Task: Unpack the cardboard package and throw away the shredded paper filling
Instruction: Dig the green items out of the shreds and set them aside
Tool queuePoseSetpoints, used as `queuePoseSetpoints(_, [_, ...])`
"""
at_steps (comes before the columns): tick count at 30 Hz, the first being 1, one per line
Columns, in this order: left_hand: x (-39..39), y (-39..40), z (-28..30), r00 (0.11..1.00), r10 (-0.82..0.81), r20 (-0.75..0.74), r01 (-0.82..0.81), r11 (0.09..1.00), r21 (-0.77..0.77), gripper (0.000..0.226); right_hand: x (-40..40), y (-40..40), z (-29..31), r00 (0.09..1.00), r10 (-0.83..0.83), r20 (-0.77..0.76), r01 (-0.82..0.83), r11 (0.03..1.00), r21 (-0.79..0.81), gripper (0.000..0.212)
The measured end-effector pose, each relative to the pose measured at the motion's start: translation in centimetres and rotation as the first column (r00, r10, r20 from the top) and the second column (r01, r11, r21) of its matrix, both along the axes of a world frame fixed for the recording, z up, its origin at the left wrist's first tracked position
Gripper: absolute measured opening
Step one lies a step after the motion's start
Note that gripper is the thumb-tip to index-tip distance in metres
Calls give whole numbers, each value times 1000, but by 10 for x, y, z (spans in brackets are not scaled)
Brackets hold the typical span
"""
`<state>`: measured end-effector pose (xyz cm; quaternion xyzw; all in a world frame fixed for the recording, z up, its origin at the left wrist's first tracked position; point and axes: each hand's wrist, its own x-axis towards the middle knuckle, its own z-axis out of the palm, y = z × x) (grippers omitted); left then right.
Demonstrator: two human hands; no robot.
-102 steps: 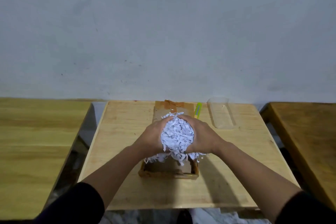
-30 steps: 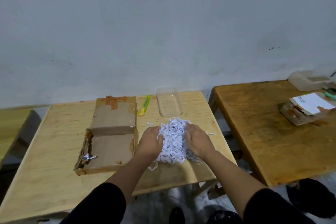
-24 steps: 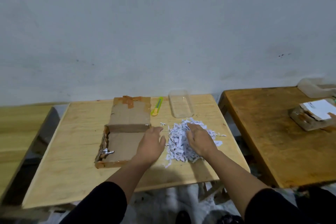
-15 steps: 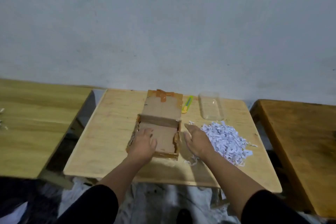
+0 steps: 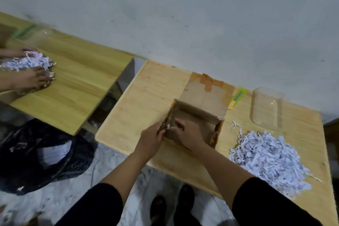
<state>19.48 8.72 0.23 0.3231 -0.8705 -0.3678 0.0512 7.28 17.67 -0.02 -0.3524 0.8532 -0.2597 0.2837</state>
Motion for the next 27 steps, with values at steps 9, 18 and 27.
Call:
queuePoseSetpoints(9, [0,11,3,994,105,-25,-104,994,43,37,6,-10,-10,978,-86,188,110,986,-123,23])
queuePoseSetpoints(18, [0,9,-4,995,95,-8,-94,995,35,38,5,-2,-7,967,-165,194,198,967,-162,15])
queuePoseSetpoints(27, [3,-1,-6,1000,-6,-1,6,1000,1,41,1,24,21,955,-291,51,296,934,-199,14])
